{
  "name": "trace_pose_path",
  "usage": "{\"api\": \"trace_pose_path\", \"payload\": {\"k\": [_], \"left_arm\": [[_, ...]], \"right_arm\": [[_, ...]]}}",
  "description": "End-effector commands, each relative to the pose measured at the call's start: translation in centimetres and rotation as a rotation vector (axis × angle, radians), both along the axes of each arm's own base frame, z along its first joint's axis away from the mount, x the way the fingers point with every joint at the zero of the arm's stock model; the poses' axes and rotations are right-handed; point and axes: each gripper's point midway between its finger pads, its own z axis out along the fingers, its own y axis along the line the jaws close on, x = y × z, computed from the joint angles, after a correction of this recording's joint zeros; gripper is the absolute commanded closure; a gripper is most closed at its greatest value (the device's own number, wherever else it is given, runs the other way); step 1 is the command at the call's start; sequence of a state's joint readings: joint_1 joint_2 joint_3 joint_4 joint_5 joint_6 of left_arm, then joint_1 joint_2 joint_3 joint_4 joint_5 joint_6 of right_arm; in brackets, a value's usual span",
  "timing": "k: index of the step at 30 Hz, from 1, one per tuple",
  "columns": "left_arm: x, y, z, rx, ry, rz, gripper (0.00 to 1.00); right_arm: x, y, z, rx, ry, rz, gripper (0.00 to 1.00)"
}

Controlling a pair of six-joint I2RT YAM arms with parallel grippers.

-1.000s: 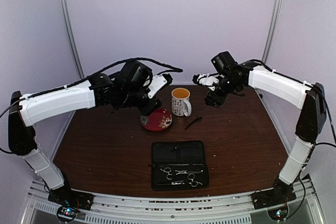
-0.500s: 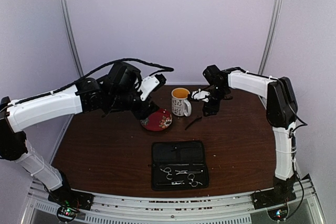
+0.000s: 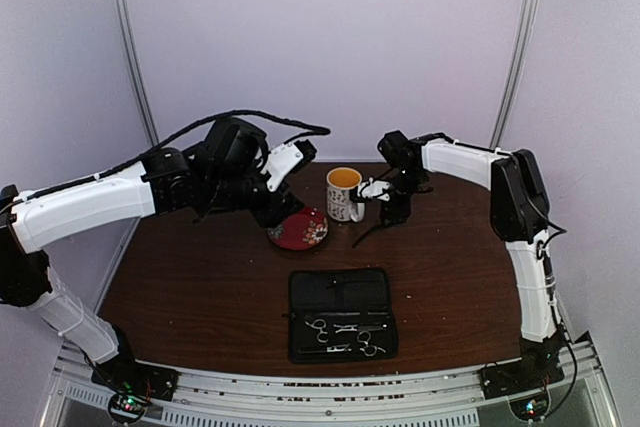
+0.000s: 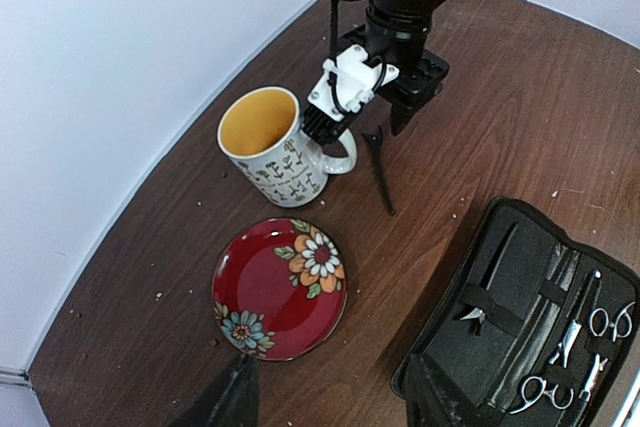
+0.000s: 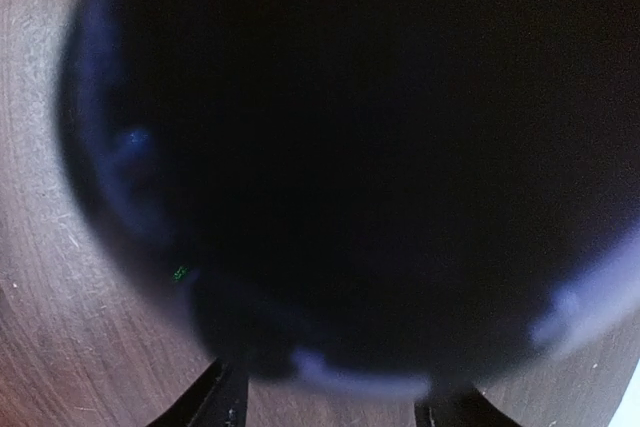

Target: Sort the hair-cutting tools

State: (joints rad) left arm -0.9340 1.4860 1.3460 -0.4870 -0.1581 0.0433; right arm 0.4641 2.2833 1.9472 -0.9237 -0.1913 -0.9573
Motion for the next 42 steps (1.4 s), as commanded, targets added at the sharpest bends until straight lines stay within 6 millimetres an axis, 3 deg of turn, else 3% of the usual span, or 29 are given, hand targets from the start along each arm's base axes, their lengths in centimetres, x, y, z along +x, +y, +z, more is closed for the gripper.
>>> {"api": "trace_pose_path", "payload": {"k": [1, 7, 17, 20, 26, 35, 42], "left_arm": [[0.3, -0.5, 1.5, -0.038, -0.036, -0.016, 0.49], [0.4, -0.5, 1.2, -0.022, -0.037, -0.02, 0.49], [0.1, -0.8, 1.3, -0.023, -0.029, -0.042, 0.49], [0.1, -0.8, 1.3, -0.023, -0.029, -0.043, 0.49], [0.0, -0.8, 1.4, -0.024, -0.026, -0.052, 0.49], [-0.6, -1.1, 1.7, -0.039, -0.013, -0.082, 0.49], [-1.3, -1.5, 2.1, -0.064, 0.012, -0.117, 0.48]], "right_arm": [[-0.4, -0.4, -1.6, -0.044, 0.037, 0.045, 0.43], [-1.1, 0.1, -0.2, 0.009, 0.01, 0.055, 0.46], [-3.8, -1.1, 3.0, -0.001, -0.075, 0.117, 0.45], [-4.1, -0.6, 2.7, -0.045, -0.103, 0.166, 0.51], [-4.4, 1.5, 1.7, -0.156, -0.129, 0.275, 0.74], [-4.0, 5.4, 0.3, -0.277, -0.198, 0.402, 0.76], [-3.5, 6.5, -1.1, -0.325, -0.179, 0.422, 0.74]]}}
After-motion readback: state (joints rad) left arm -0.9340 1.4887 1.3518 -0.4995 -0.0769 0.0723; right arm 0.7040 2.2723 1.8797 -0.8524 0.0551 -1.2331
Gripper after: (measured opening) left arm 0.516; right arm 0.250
